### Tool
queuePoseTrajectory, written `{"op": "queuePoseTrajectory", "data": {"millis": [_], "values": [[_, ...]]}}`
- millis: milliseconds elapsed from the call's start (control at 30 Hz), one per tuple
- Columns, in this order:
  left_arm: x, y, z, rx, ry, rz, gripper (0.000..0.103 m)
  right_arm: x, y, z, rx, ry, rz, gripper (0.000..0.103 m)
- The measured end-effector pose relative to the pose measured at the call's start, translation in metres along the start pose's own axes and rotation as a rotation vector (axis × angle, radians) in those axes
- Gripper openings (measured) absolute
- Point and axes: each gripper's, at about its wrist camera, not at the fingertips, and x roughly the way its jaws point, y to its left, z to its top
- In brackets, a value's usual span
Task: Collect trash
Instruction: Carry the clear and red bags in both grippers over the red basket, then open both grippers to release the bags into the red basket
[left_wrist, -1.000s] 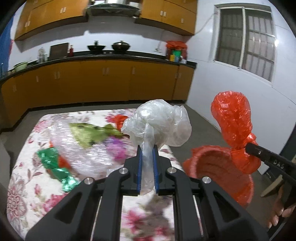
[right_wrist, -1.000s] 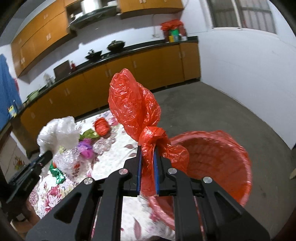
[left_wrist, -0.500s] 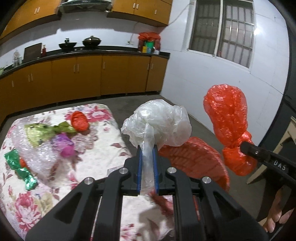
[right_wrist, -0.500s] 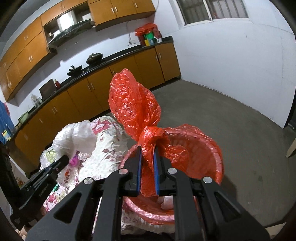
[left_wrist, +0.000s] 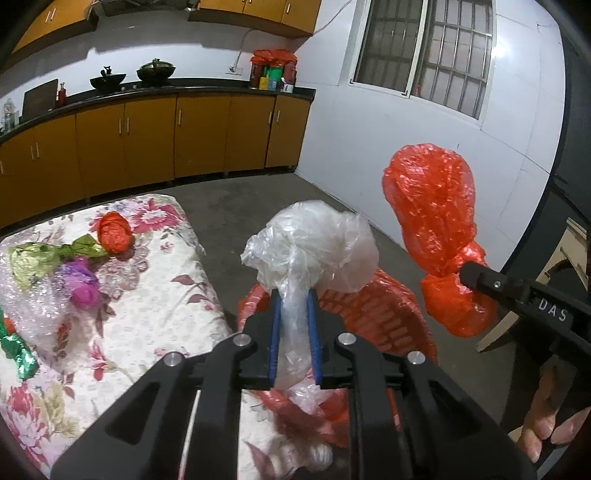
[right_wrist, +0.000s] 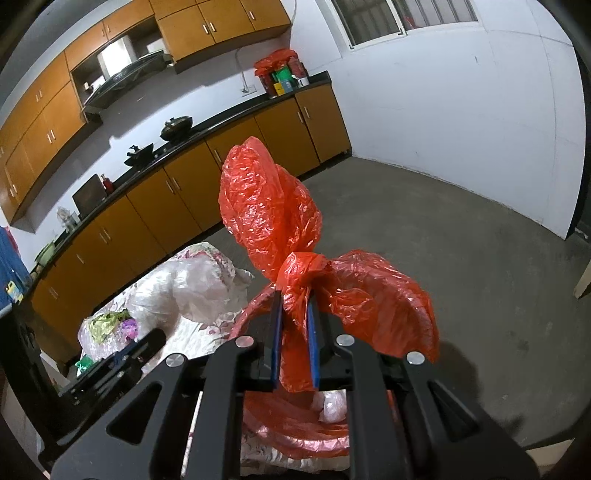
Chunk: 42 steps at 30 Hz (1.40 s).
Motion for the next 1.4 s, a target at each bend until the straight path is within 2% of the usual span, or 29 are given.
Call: {"op": "queuePoseTrajectory", "data": {"millis": [67,133,267,300,433,533,667,767,1033,1267,1400], "values": [[0.007,-0.002,-0.002,0.001,0.015,-0.007,0.027,0.004,-0.001,-0.001,0.000,0.005,-0.001,0.021],[0.013,-0.003,-0.005,-0.001,0.033,-0.010,0.032,0.007,-0.002,-0.002,0.004,0.012,-0.002,0.031],[0.019,0.004,-0.012,-0.010,0.056,0.010,0.037,0.005,-0.007,-0.007,0.005,0.012,-0.019,0.044],[0.019,0.007,-0.013,-0.014,0.057,0.020,0.038,0.004,-0.008,-0.007,0.002,0.007,-0.027,0.050],[0.010,0.028,-0.019,-0.031,0.042,0.107,0.055,-0.005,-0.005,-0.010,-0.046,-0.038,-0.079,0.077],[0.001,0.047,-0.025,-0.048,0.031,0.198,0.067,-0.009,0.003,-0.011,-0.092,-0.063,-0.101,0.087],[-0.013,0.075,-0.034,-0.081,0.021,0.307,0.080,-0.010,0.020,-0.015,-0.168,-0.077,-0.105,0.093],[-0.024,0.100,-0.040,-0.117,0.016,0.378,0.081,-0.006,0.034,-0.016,-0.205,-0.071,-0.080,0.094],[-0.065,0.172,-0.056,-0.213,-0.008,0.536,0.081,0.009,0.081,-0.027,-0.274,-0.032,0.045,0.094],[-0.095,0.234,-0.070,-0.320,-0.012,0.609,0.080,0.024,0.136,-0.045,-0.370,0.007,0.143,0.094],[-0.097,0.270,-0.072,-0.391,-0.007,0.628,0.070,0.033,0.162,-0.056,-0.402,0.042,0.186,0.093]]}}
